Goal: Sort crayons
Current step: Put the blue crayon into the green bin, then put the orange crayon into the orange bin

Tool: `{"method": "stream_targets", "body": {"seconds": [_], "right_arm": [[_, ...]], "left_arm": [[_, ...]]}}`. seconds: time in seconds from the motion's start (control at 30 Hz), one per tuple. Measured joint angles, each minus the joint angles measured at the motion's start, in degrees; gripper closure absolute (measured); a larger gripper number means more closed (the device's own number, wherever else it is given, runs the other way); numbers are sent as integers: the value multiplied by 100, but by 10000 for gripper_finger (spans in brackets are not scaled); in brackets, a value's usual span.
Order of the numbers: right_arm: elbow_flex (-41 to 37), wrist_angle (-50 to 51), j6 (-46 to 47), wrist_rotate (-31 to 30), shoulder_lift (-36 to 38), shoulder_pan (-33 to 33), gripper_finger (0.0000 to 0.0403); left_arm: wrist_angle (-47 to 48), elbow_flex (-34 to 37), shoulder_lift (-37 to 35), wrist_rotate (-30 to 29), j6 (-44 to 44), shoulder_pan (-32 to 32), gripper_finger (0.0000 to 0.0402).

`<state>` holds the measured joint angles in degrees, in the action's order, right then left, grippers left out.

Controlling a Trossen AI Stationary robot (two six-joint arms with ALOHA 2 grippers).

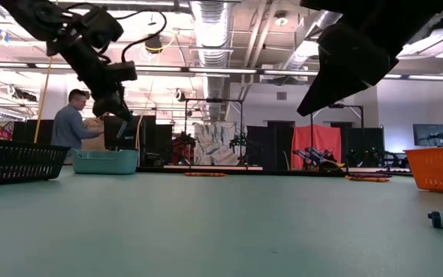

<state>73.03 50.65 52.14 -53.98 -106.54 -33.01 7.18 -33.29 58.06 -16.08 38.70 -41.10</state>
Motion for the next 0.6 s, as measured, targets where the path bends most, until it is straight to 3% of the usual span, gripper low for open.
{"method": "stream_targets", "body": {"seconds": [0.33,0.6], "right_arm": [[0,-31,223,-2,0,-132,223],[-2,95,672,-2,0,-481,223]], "left_arm": [[640,-515,1394,-617,243,-728,386],[859,-768,2257,-1201,184,-770,314]]}}
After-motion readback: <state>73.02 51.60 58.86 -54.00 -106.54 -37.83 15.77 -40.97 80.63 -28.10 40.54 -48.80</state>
